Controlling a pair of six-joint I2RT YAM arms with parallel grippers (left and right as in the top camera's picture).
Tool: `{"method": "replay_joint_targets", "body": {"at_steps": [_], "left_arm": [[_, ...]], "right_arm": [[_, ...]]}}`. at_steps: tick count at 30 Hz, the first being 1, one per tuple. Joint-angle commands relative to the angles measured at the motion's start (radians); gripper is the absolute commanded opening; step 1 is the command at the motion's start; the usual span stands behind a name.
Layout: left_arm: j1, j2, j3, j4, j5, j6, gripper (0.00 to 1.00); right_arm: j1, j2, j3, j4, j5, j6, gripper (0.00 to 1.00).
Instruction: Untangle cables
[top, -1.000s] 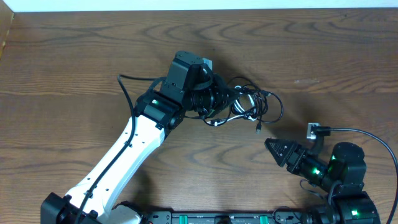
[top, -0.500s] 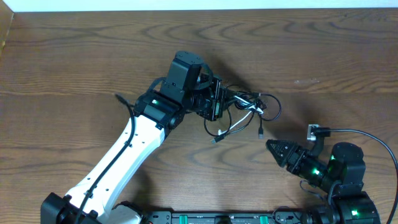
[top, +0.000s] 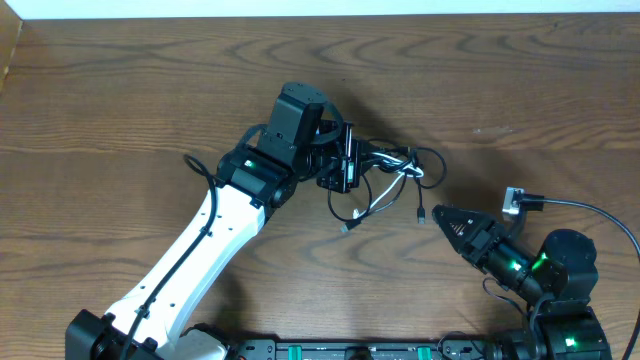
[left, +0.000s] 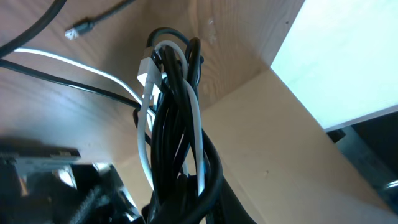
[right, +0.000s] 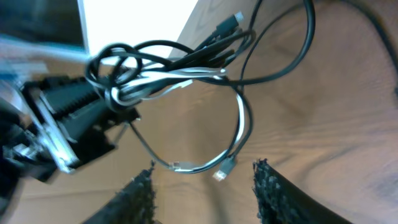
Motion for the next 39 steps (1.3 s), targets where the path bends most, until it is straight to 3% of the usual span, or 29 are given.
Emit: {"method": "replay_joint_targets", "body": {"at_steps": [1,6,20,39], "left_arm": [[-0.002,-0.011,0.007,0.002,-0.013,0.158,0.08],[-0.002,-0.011,0.007,0.002,-0.012,0.288,0.08],[-0.055,-0.011,0.007,0.003,-0.008,0.505,0.08],[-0.190,-0.011,0.007,0.082,-0.056,0.563,0.08]], "right_arm": [[0.000,-0.002,0.015,0.012,-0.009,0.253,0.40],[0.000,0.000,0.015,0.012,-0.007,0.400,0.34],[0.000,0.060,0.015,0.019,0.030,0.486,0.35],[0.000,0.185,0.015,0.113,-0.066,0.545,0.29]]}}
